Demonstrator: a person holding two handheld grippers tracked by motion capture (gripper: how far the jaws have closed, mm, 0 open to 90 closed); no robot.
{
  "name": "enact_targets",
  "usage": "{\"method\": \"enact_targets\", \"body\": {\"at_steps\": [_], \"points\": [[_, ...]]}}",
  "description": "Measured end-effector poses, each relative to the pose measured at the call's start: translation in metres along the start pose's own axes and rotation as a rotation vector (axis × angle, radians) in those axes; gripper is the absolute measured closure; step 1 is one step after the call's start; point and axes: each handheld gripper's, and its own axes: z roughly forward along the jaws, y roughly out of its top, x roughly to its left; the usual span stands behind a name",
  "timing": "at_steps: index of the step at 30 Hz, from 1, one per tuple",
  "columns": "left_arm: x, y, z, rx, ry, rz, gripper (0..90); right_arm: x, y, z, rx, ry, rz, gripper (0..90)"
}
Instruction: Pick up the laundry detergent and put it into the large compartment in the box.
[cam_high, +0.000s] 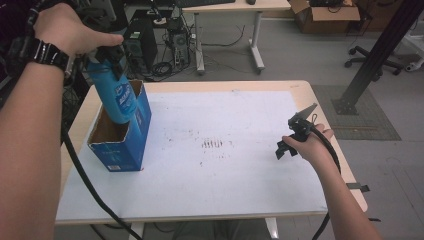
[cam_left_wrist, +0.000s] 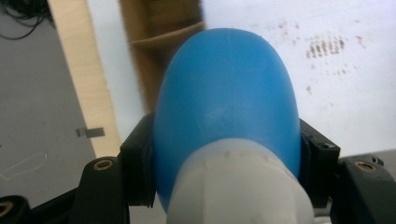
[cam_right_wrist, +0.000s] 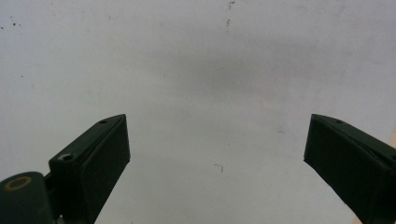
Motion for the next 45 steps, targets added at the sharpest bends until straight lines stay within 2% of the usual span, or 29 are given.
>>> {"method": "enact_targets", "body": {"at_steps": [3, 8, 14, 22, 36, 45], "points": [[0.01, -0.002, 0.004, -0.006, 0.009, -0.036, 37.5, 0.0, 0.001, 0.0, 0.001, 0.0, 0.002, 7.0], [0.018, -0.003, 0.013, 0.004, 0.016, -0.052, 37.5, 0.0, 0.001, 0.001, 0.004, 0.0, 0.002, 7.0], [0.026, -0.006, 0.032, 0.015, -0.005, -0.078, 37.5, 0.001, 0.001, 0.004, 0.012, -0.006, 0.001, 7.0], [0.03, -0.007, 0.053, 0.032, -0.003, -0.088, 37.5, 0.002, 0.0, 0.008, 0.019, -0.007, -0.002, 7.0], [0.036, -0.008, 0.108, 0.086, -0.029, -0.095, 37.5, 0.003, -0.001, 0.016, 0.032, -0.009, -0.005, 7.0], [0.038, -0.009, 0.13, 0.106, -0.033, -0.095, 37.5, 0.002, -0.001, 0.021, 0.044, -0.013, -0.005, 7.0]]}}
